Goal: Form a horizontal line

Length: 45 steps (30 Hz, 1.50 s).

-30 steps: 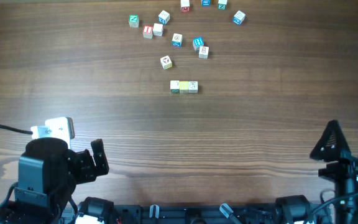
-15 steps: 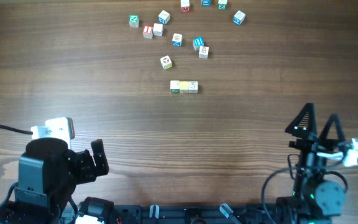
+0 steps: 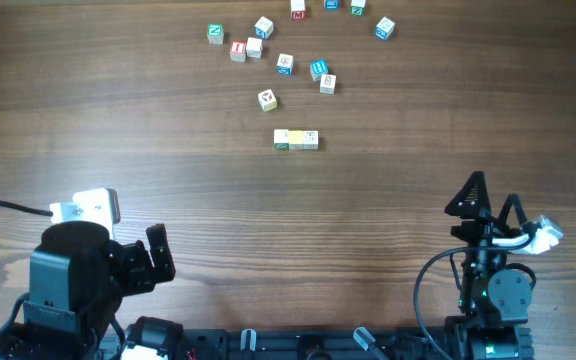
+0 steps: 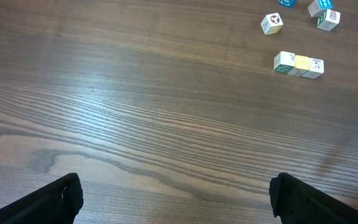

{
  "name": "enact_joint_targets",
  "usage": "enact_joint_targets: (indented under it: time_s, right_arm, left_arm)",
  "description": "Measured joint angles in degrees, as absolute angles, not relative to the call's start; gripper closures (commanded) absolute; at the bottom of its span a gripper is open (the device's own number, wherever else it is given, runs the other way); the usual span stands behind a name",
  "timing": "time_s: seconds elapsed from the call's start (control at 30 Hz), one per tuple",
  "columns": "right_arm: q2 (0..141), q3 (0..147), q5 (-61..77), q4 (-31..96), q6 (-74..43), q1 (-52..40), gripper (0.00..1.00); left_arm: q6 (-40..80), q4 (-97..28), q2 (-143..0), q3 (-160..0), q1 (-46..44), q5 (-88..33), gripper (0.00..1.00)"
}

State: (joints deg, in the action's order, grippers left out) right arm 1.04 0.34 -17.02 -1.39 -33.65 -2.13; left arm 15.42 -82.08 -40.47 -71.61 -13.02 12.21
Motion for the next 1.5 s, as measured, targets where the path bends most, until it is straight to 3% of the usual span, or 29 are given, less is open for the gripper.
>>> enact_joint_targets:
  time_s: [1.5]
  right_arm:
    - [1.04, 0.34, -15.86, -1.39, -31.59, -2.13, 0.0]
  left_arm:
    - [15.38, -81.56, -39.51, -71.61, -14.26, 11.55, 0.0]
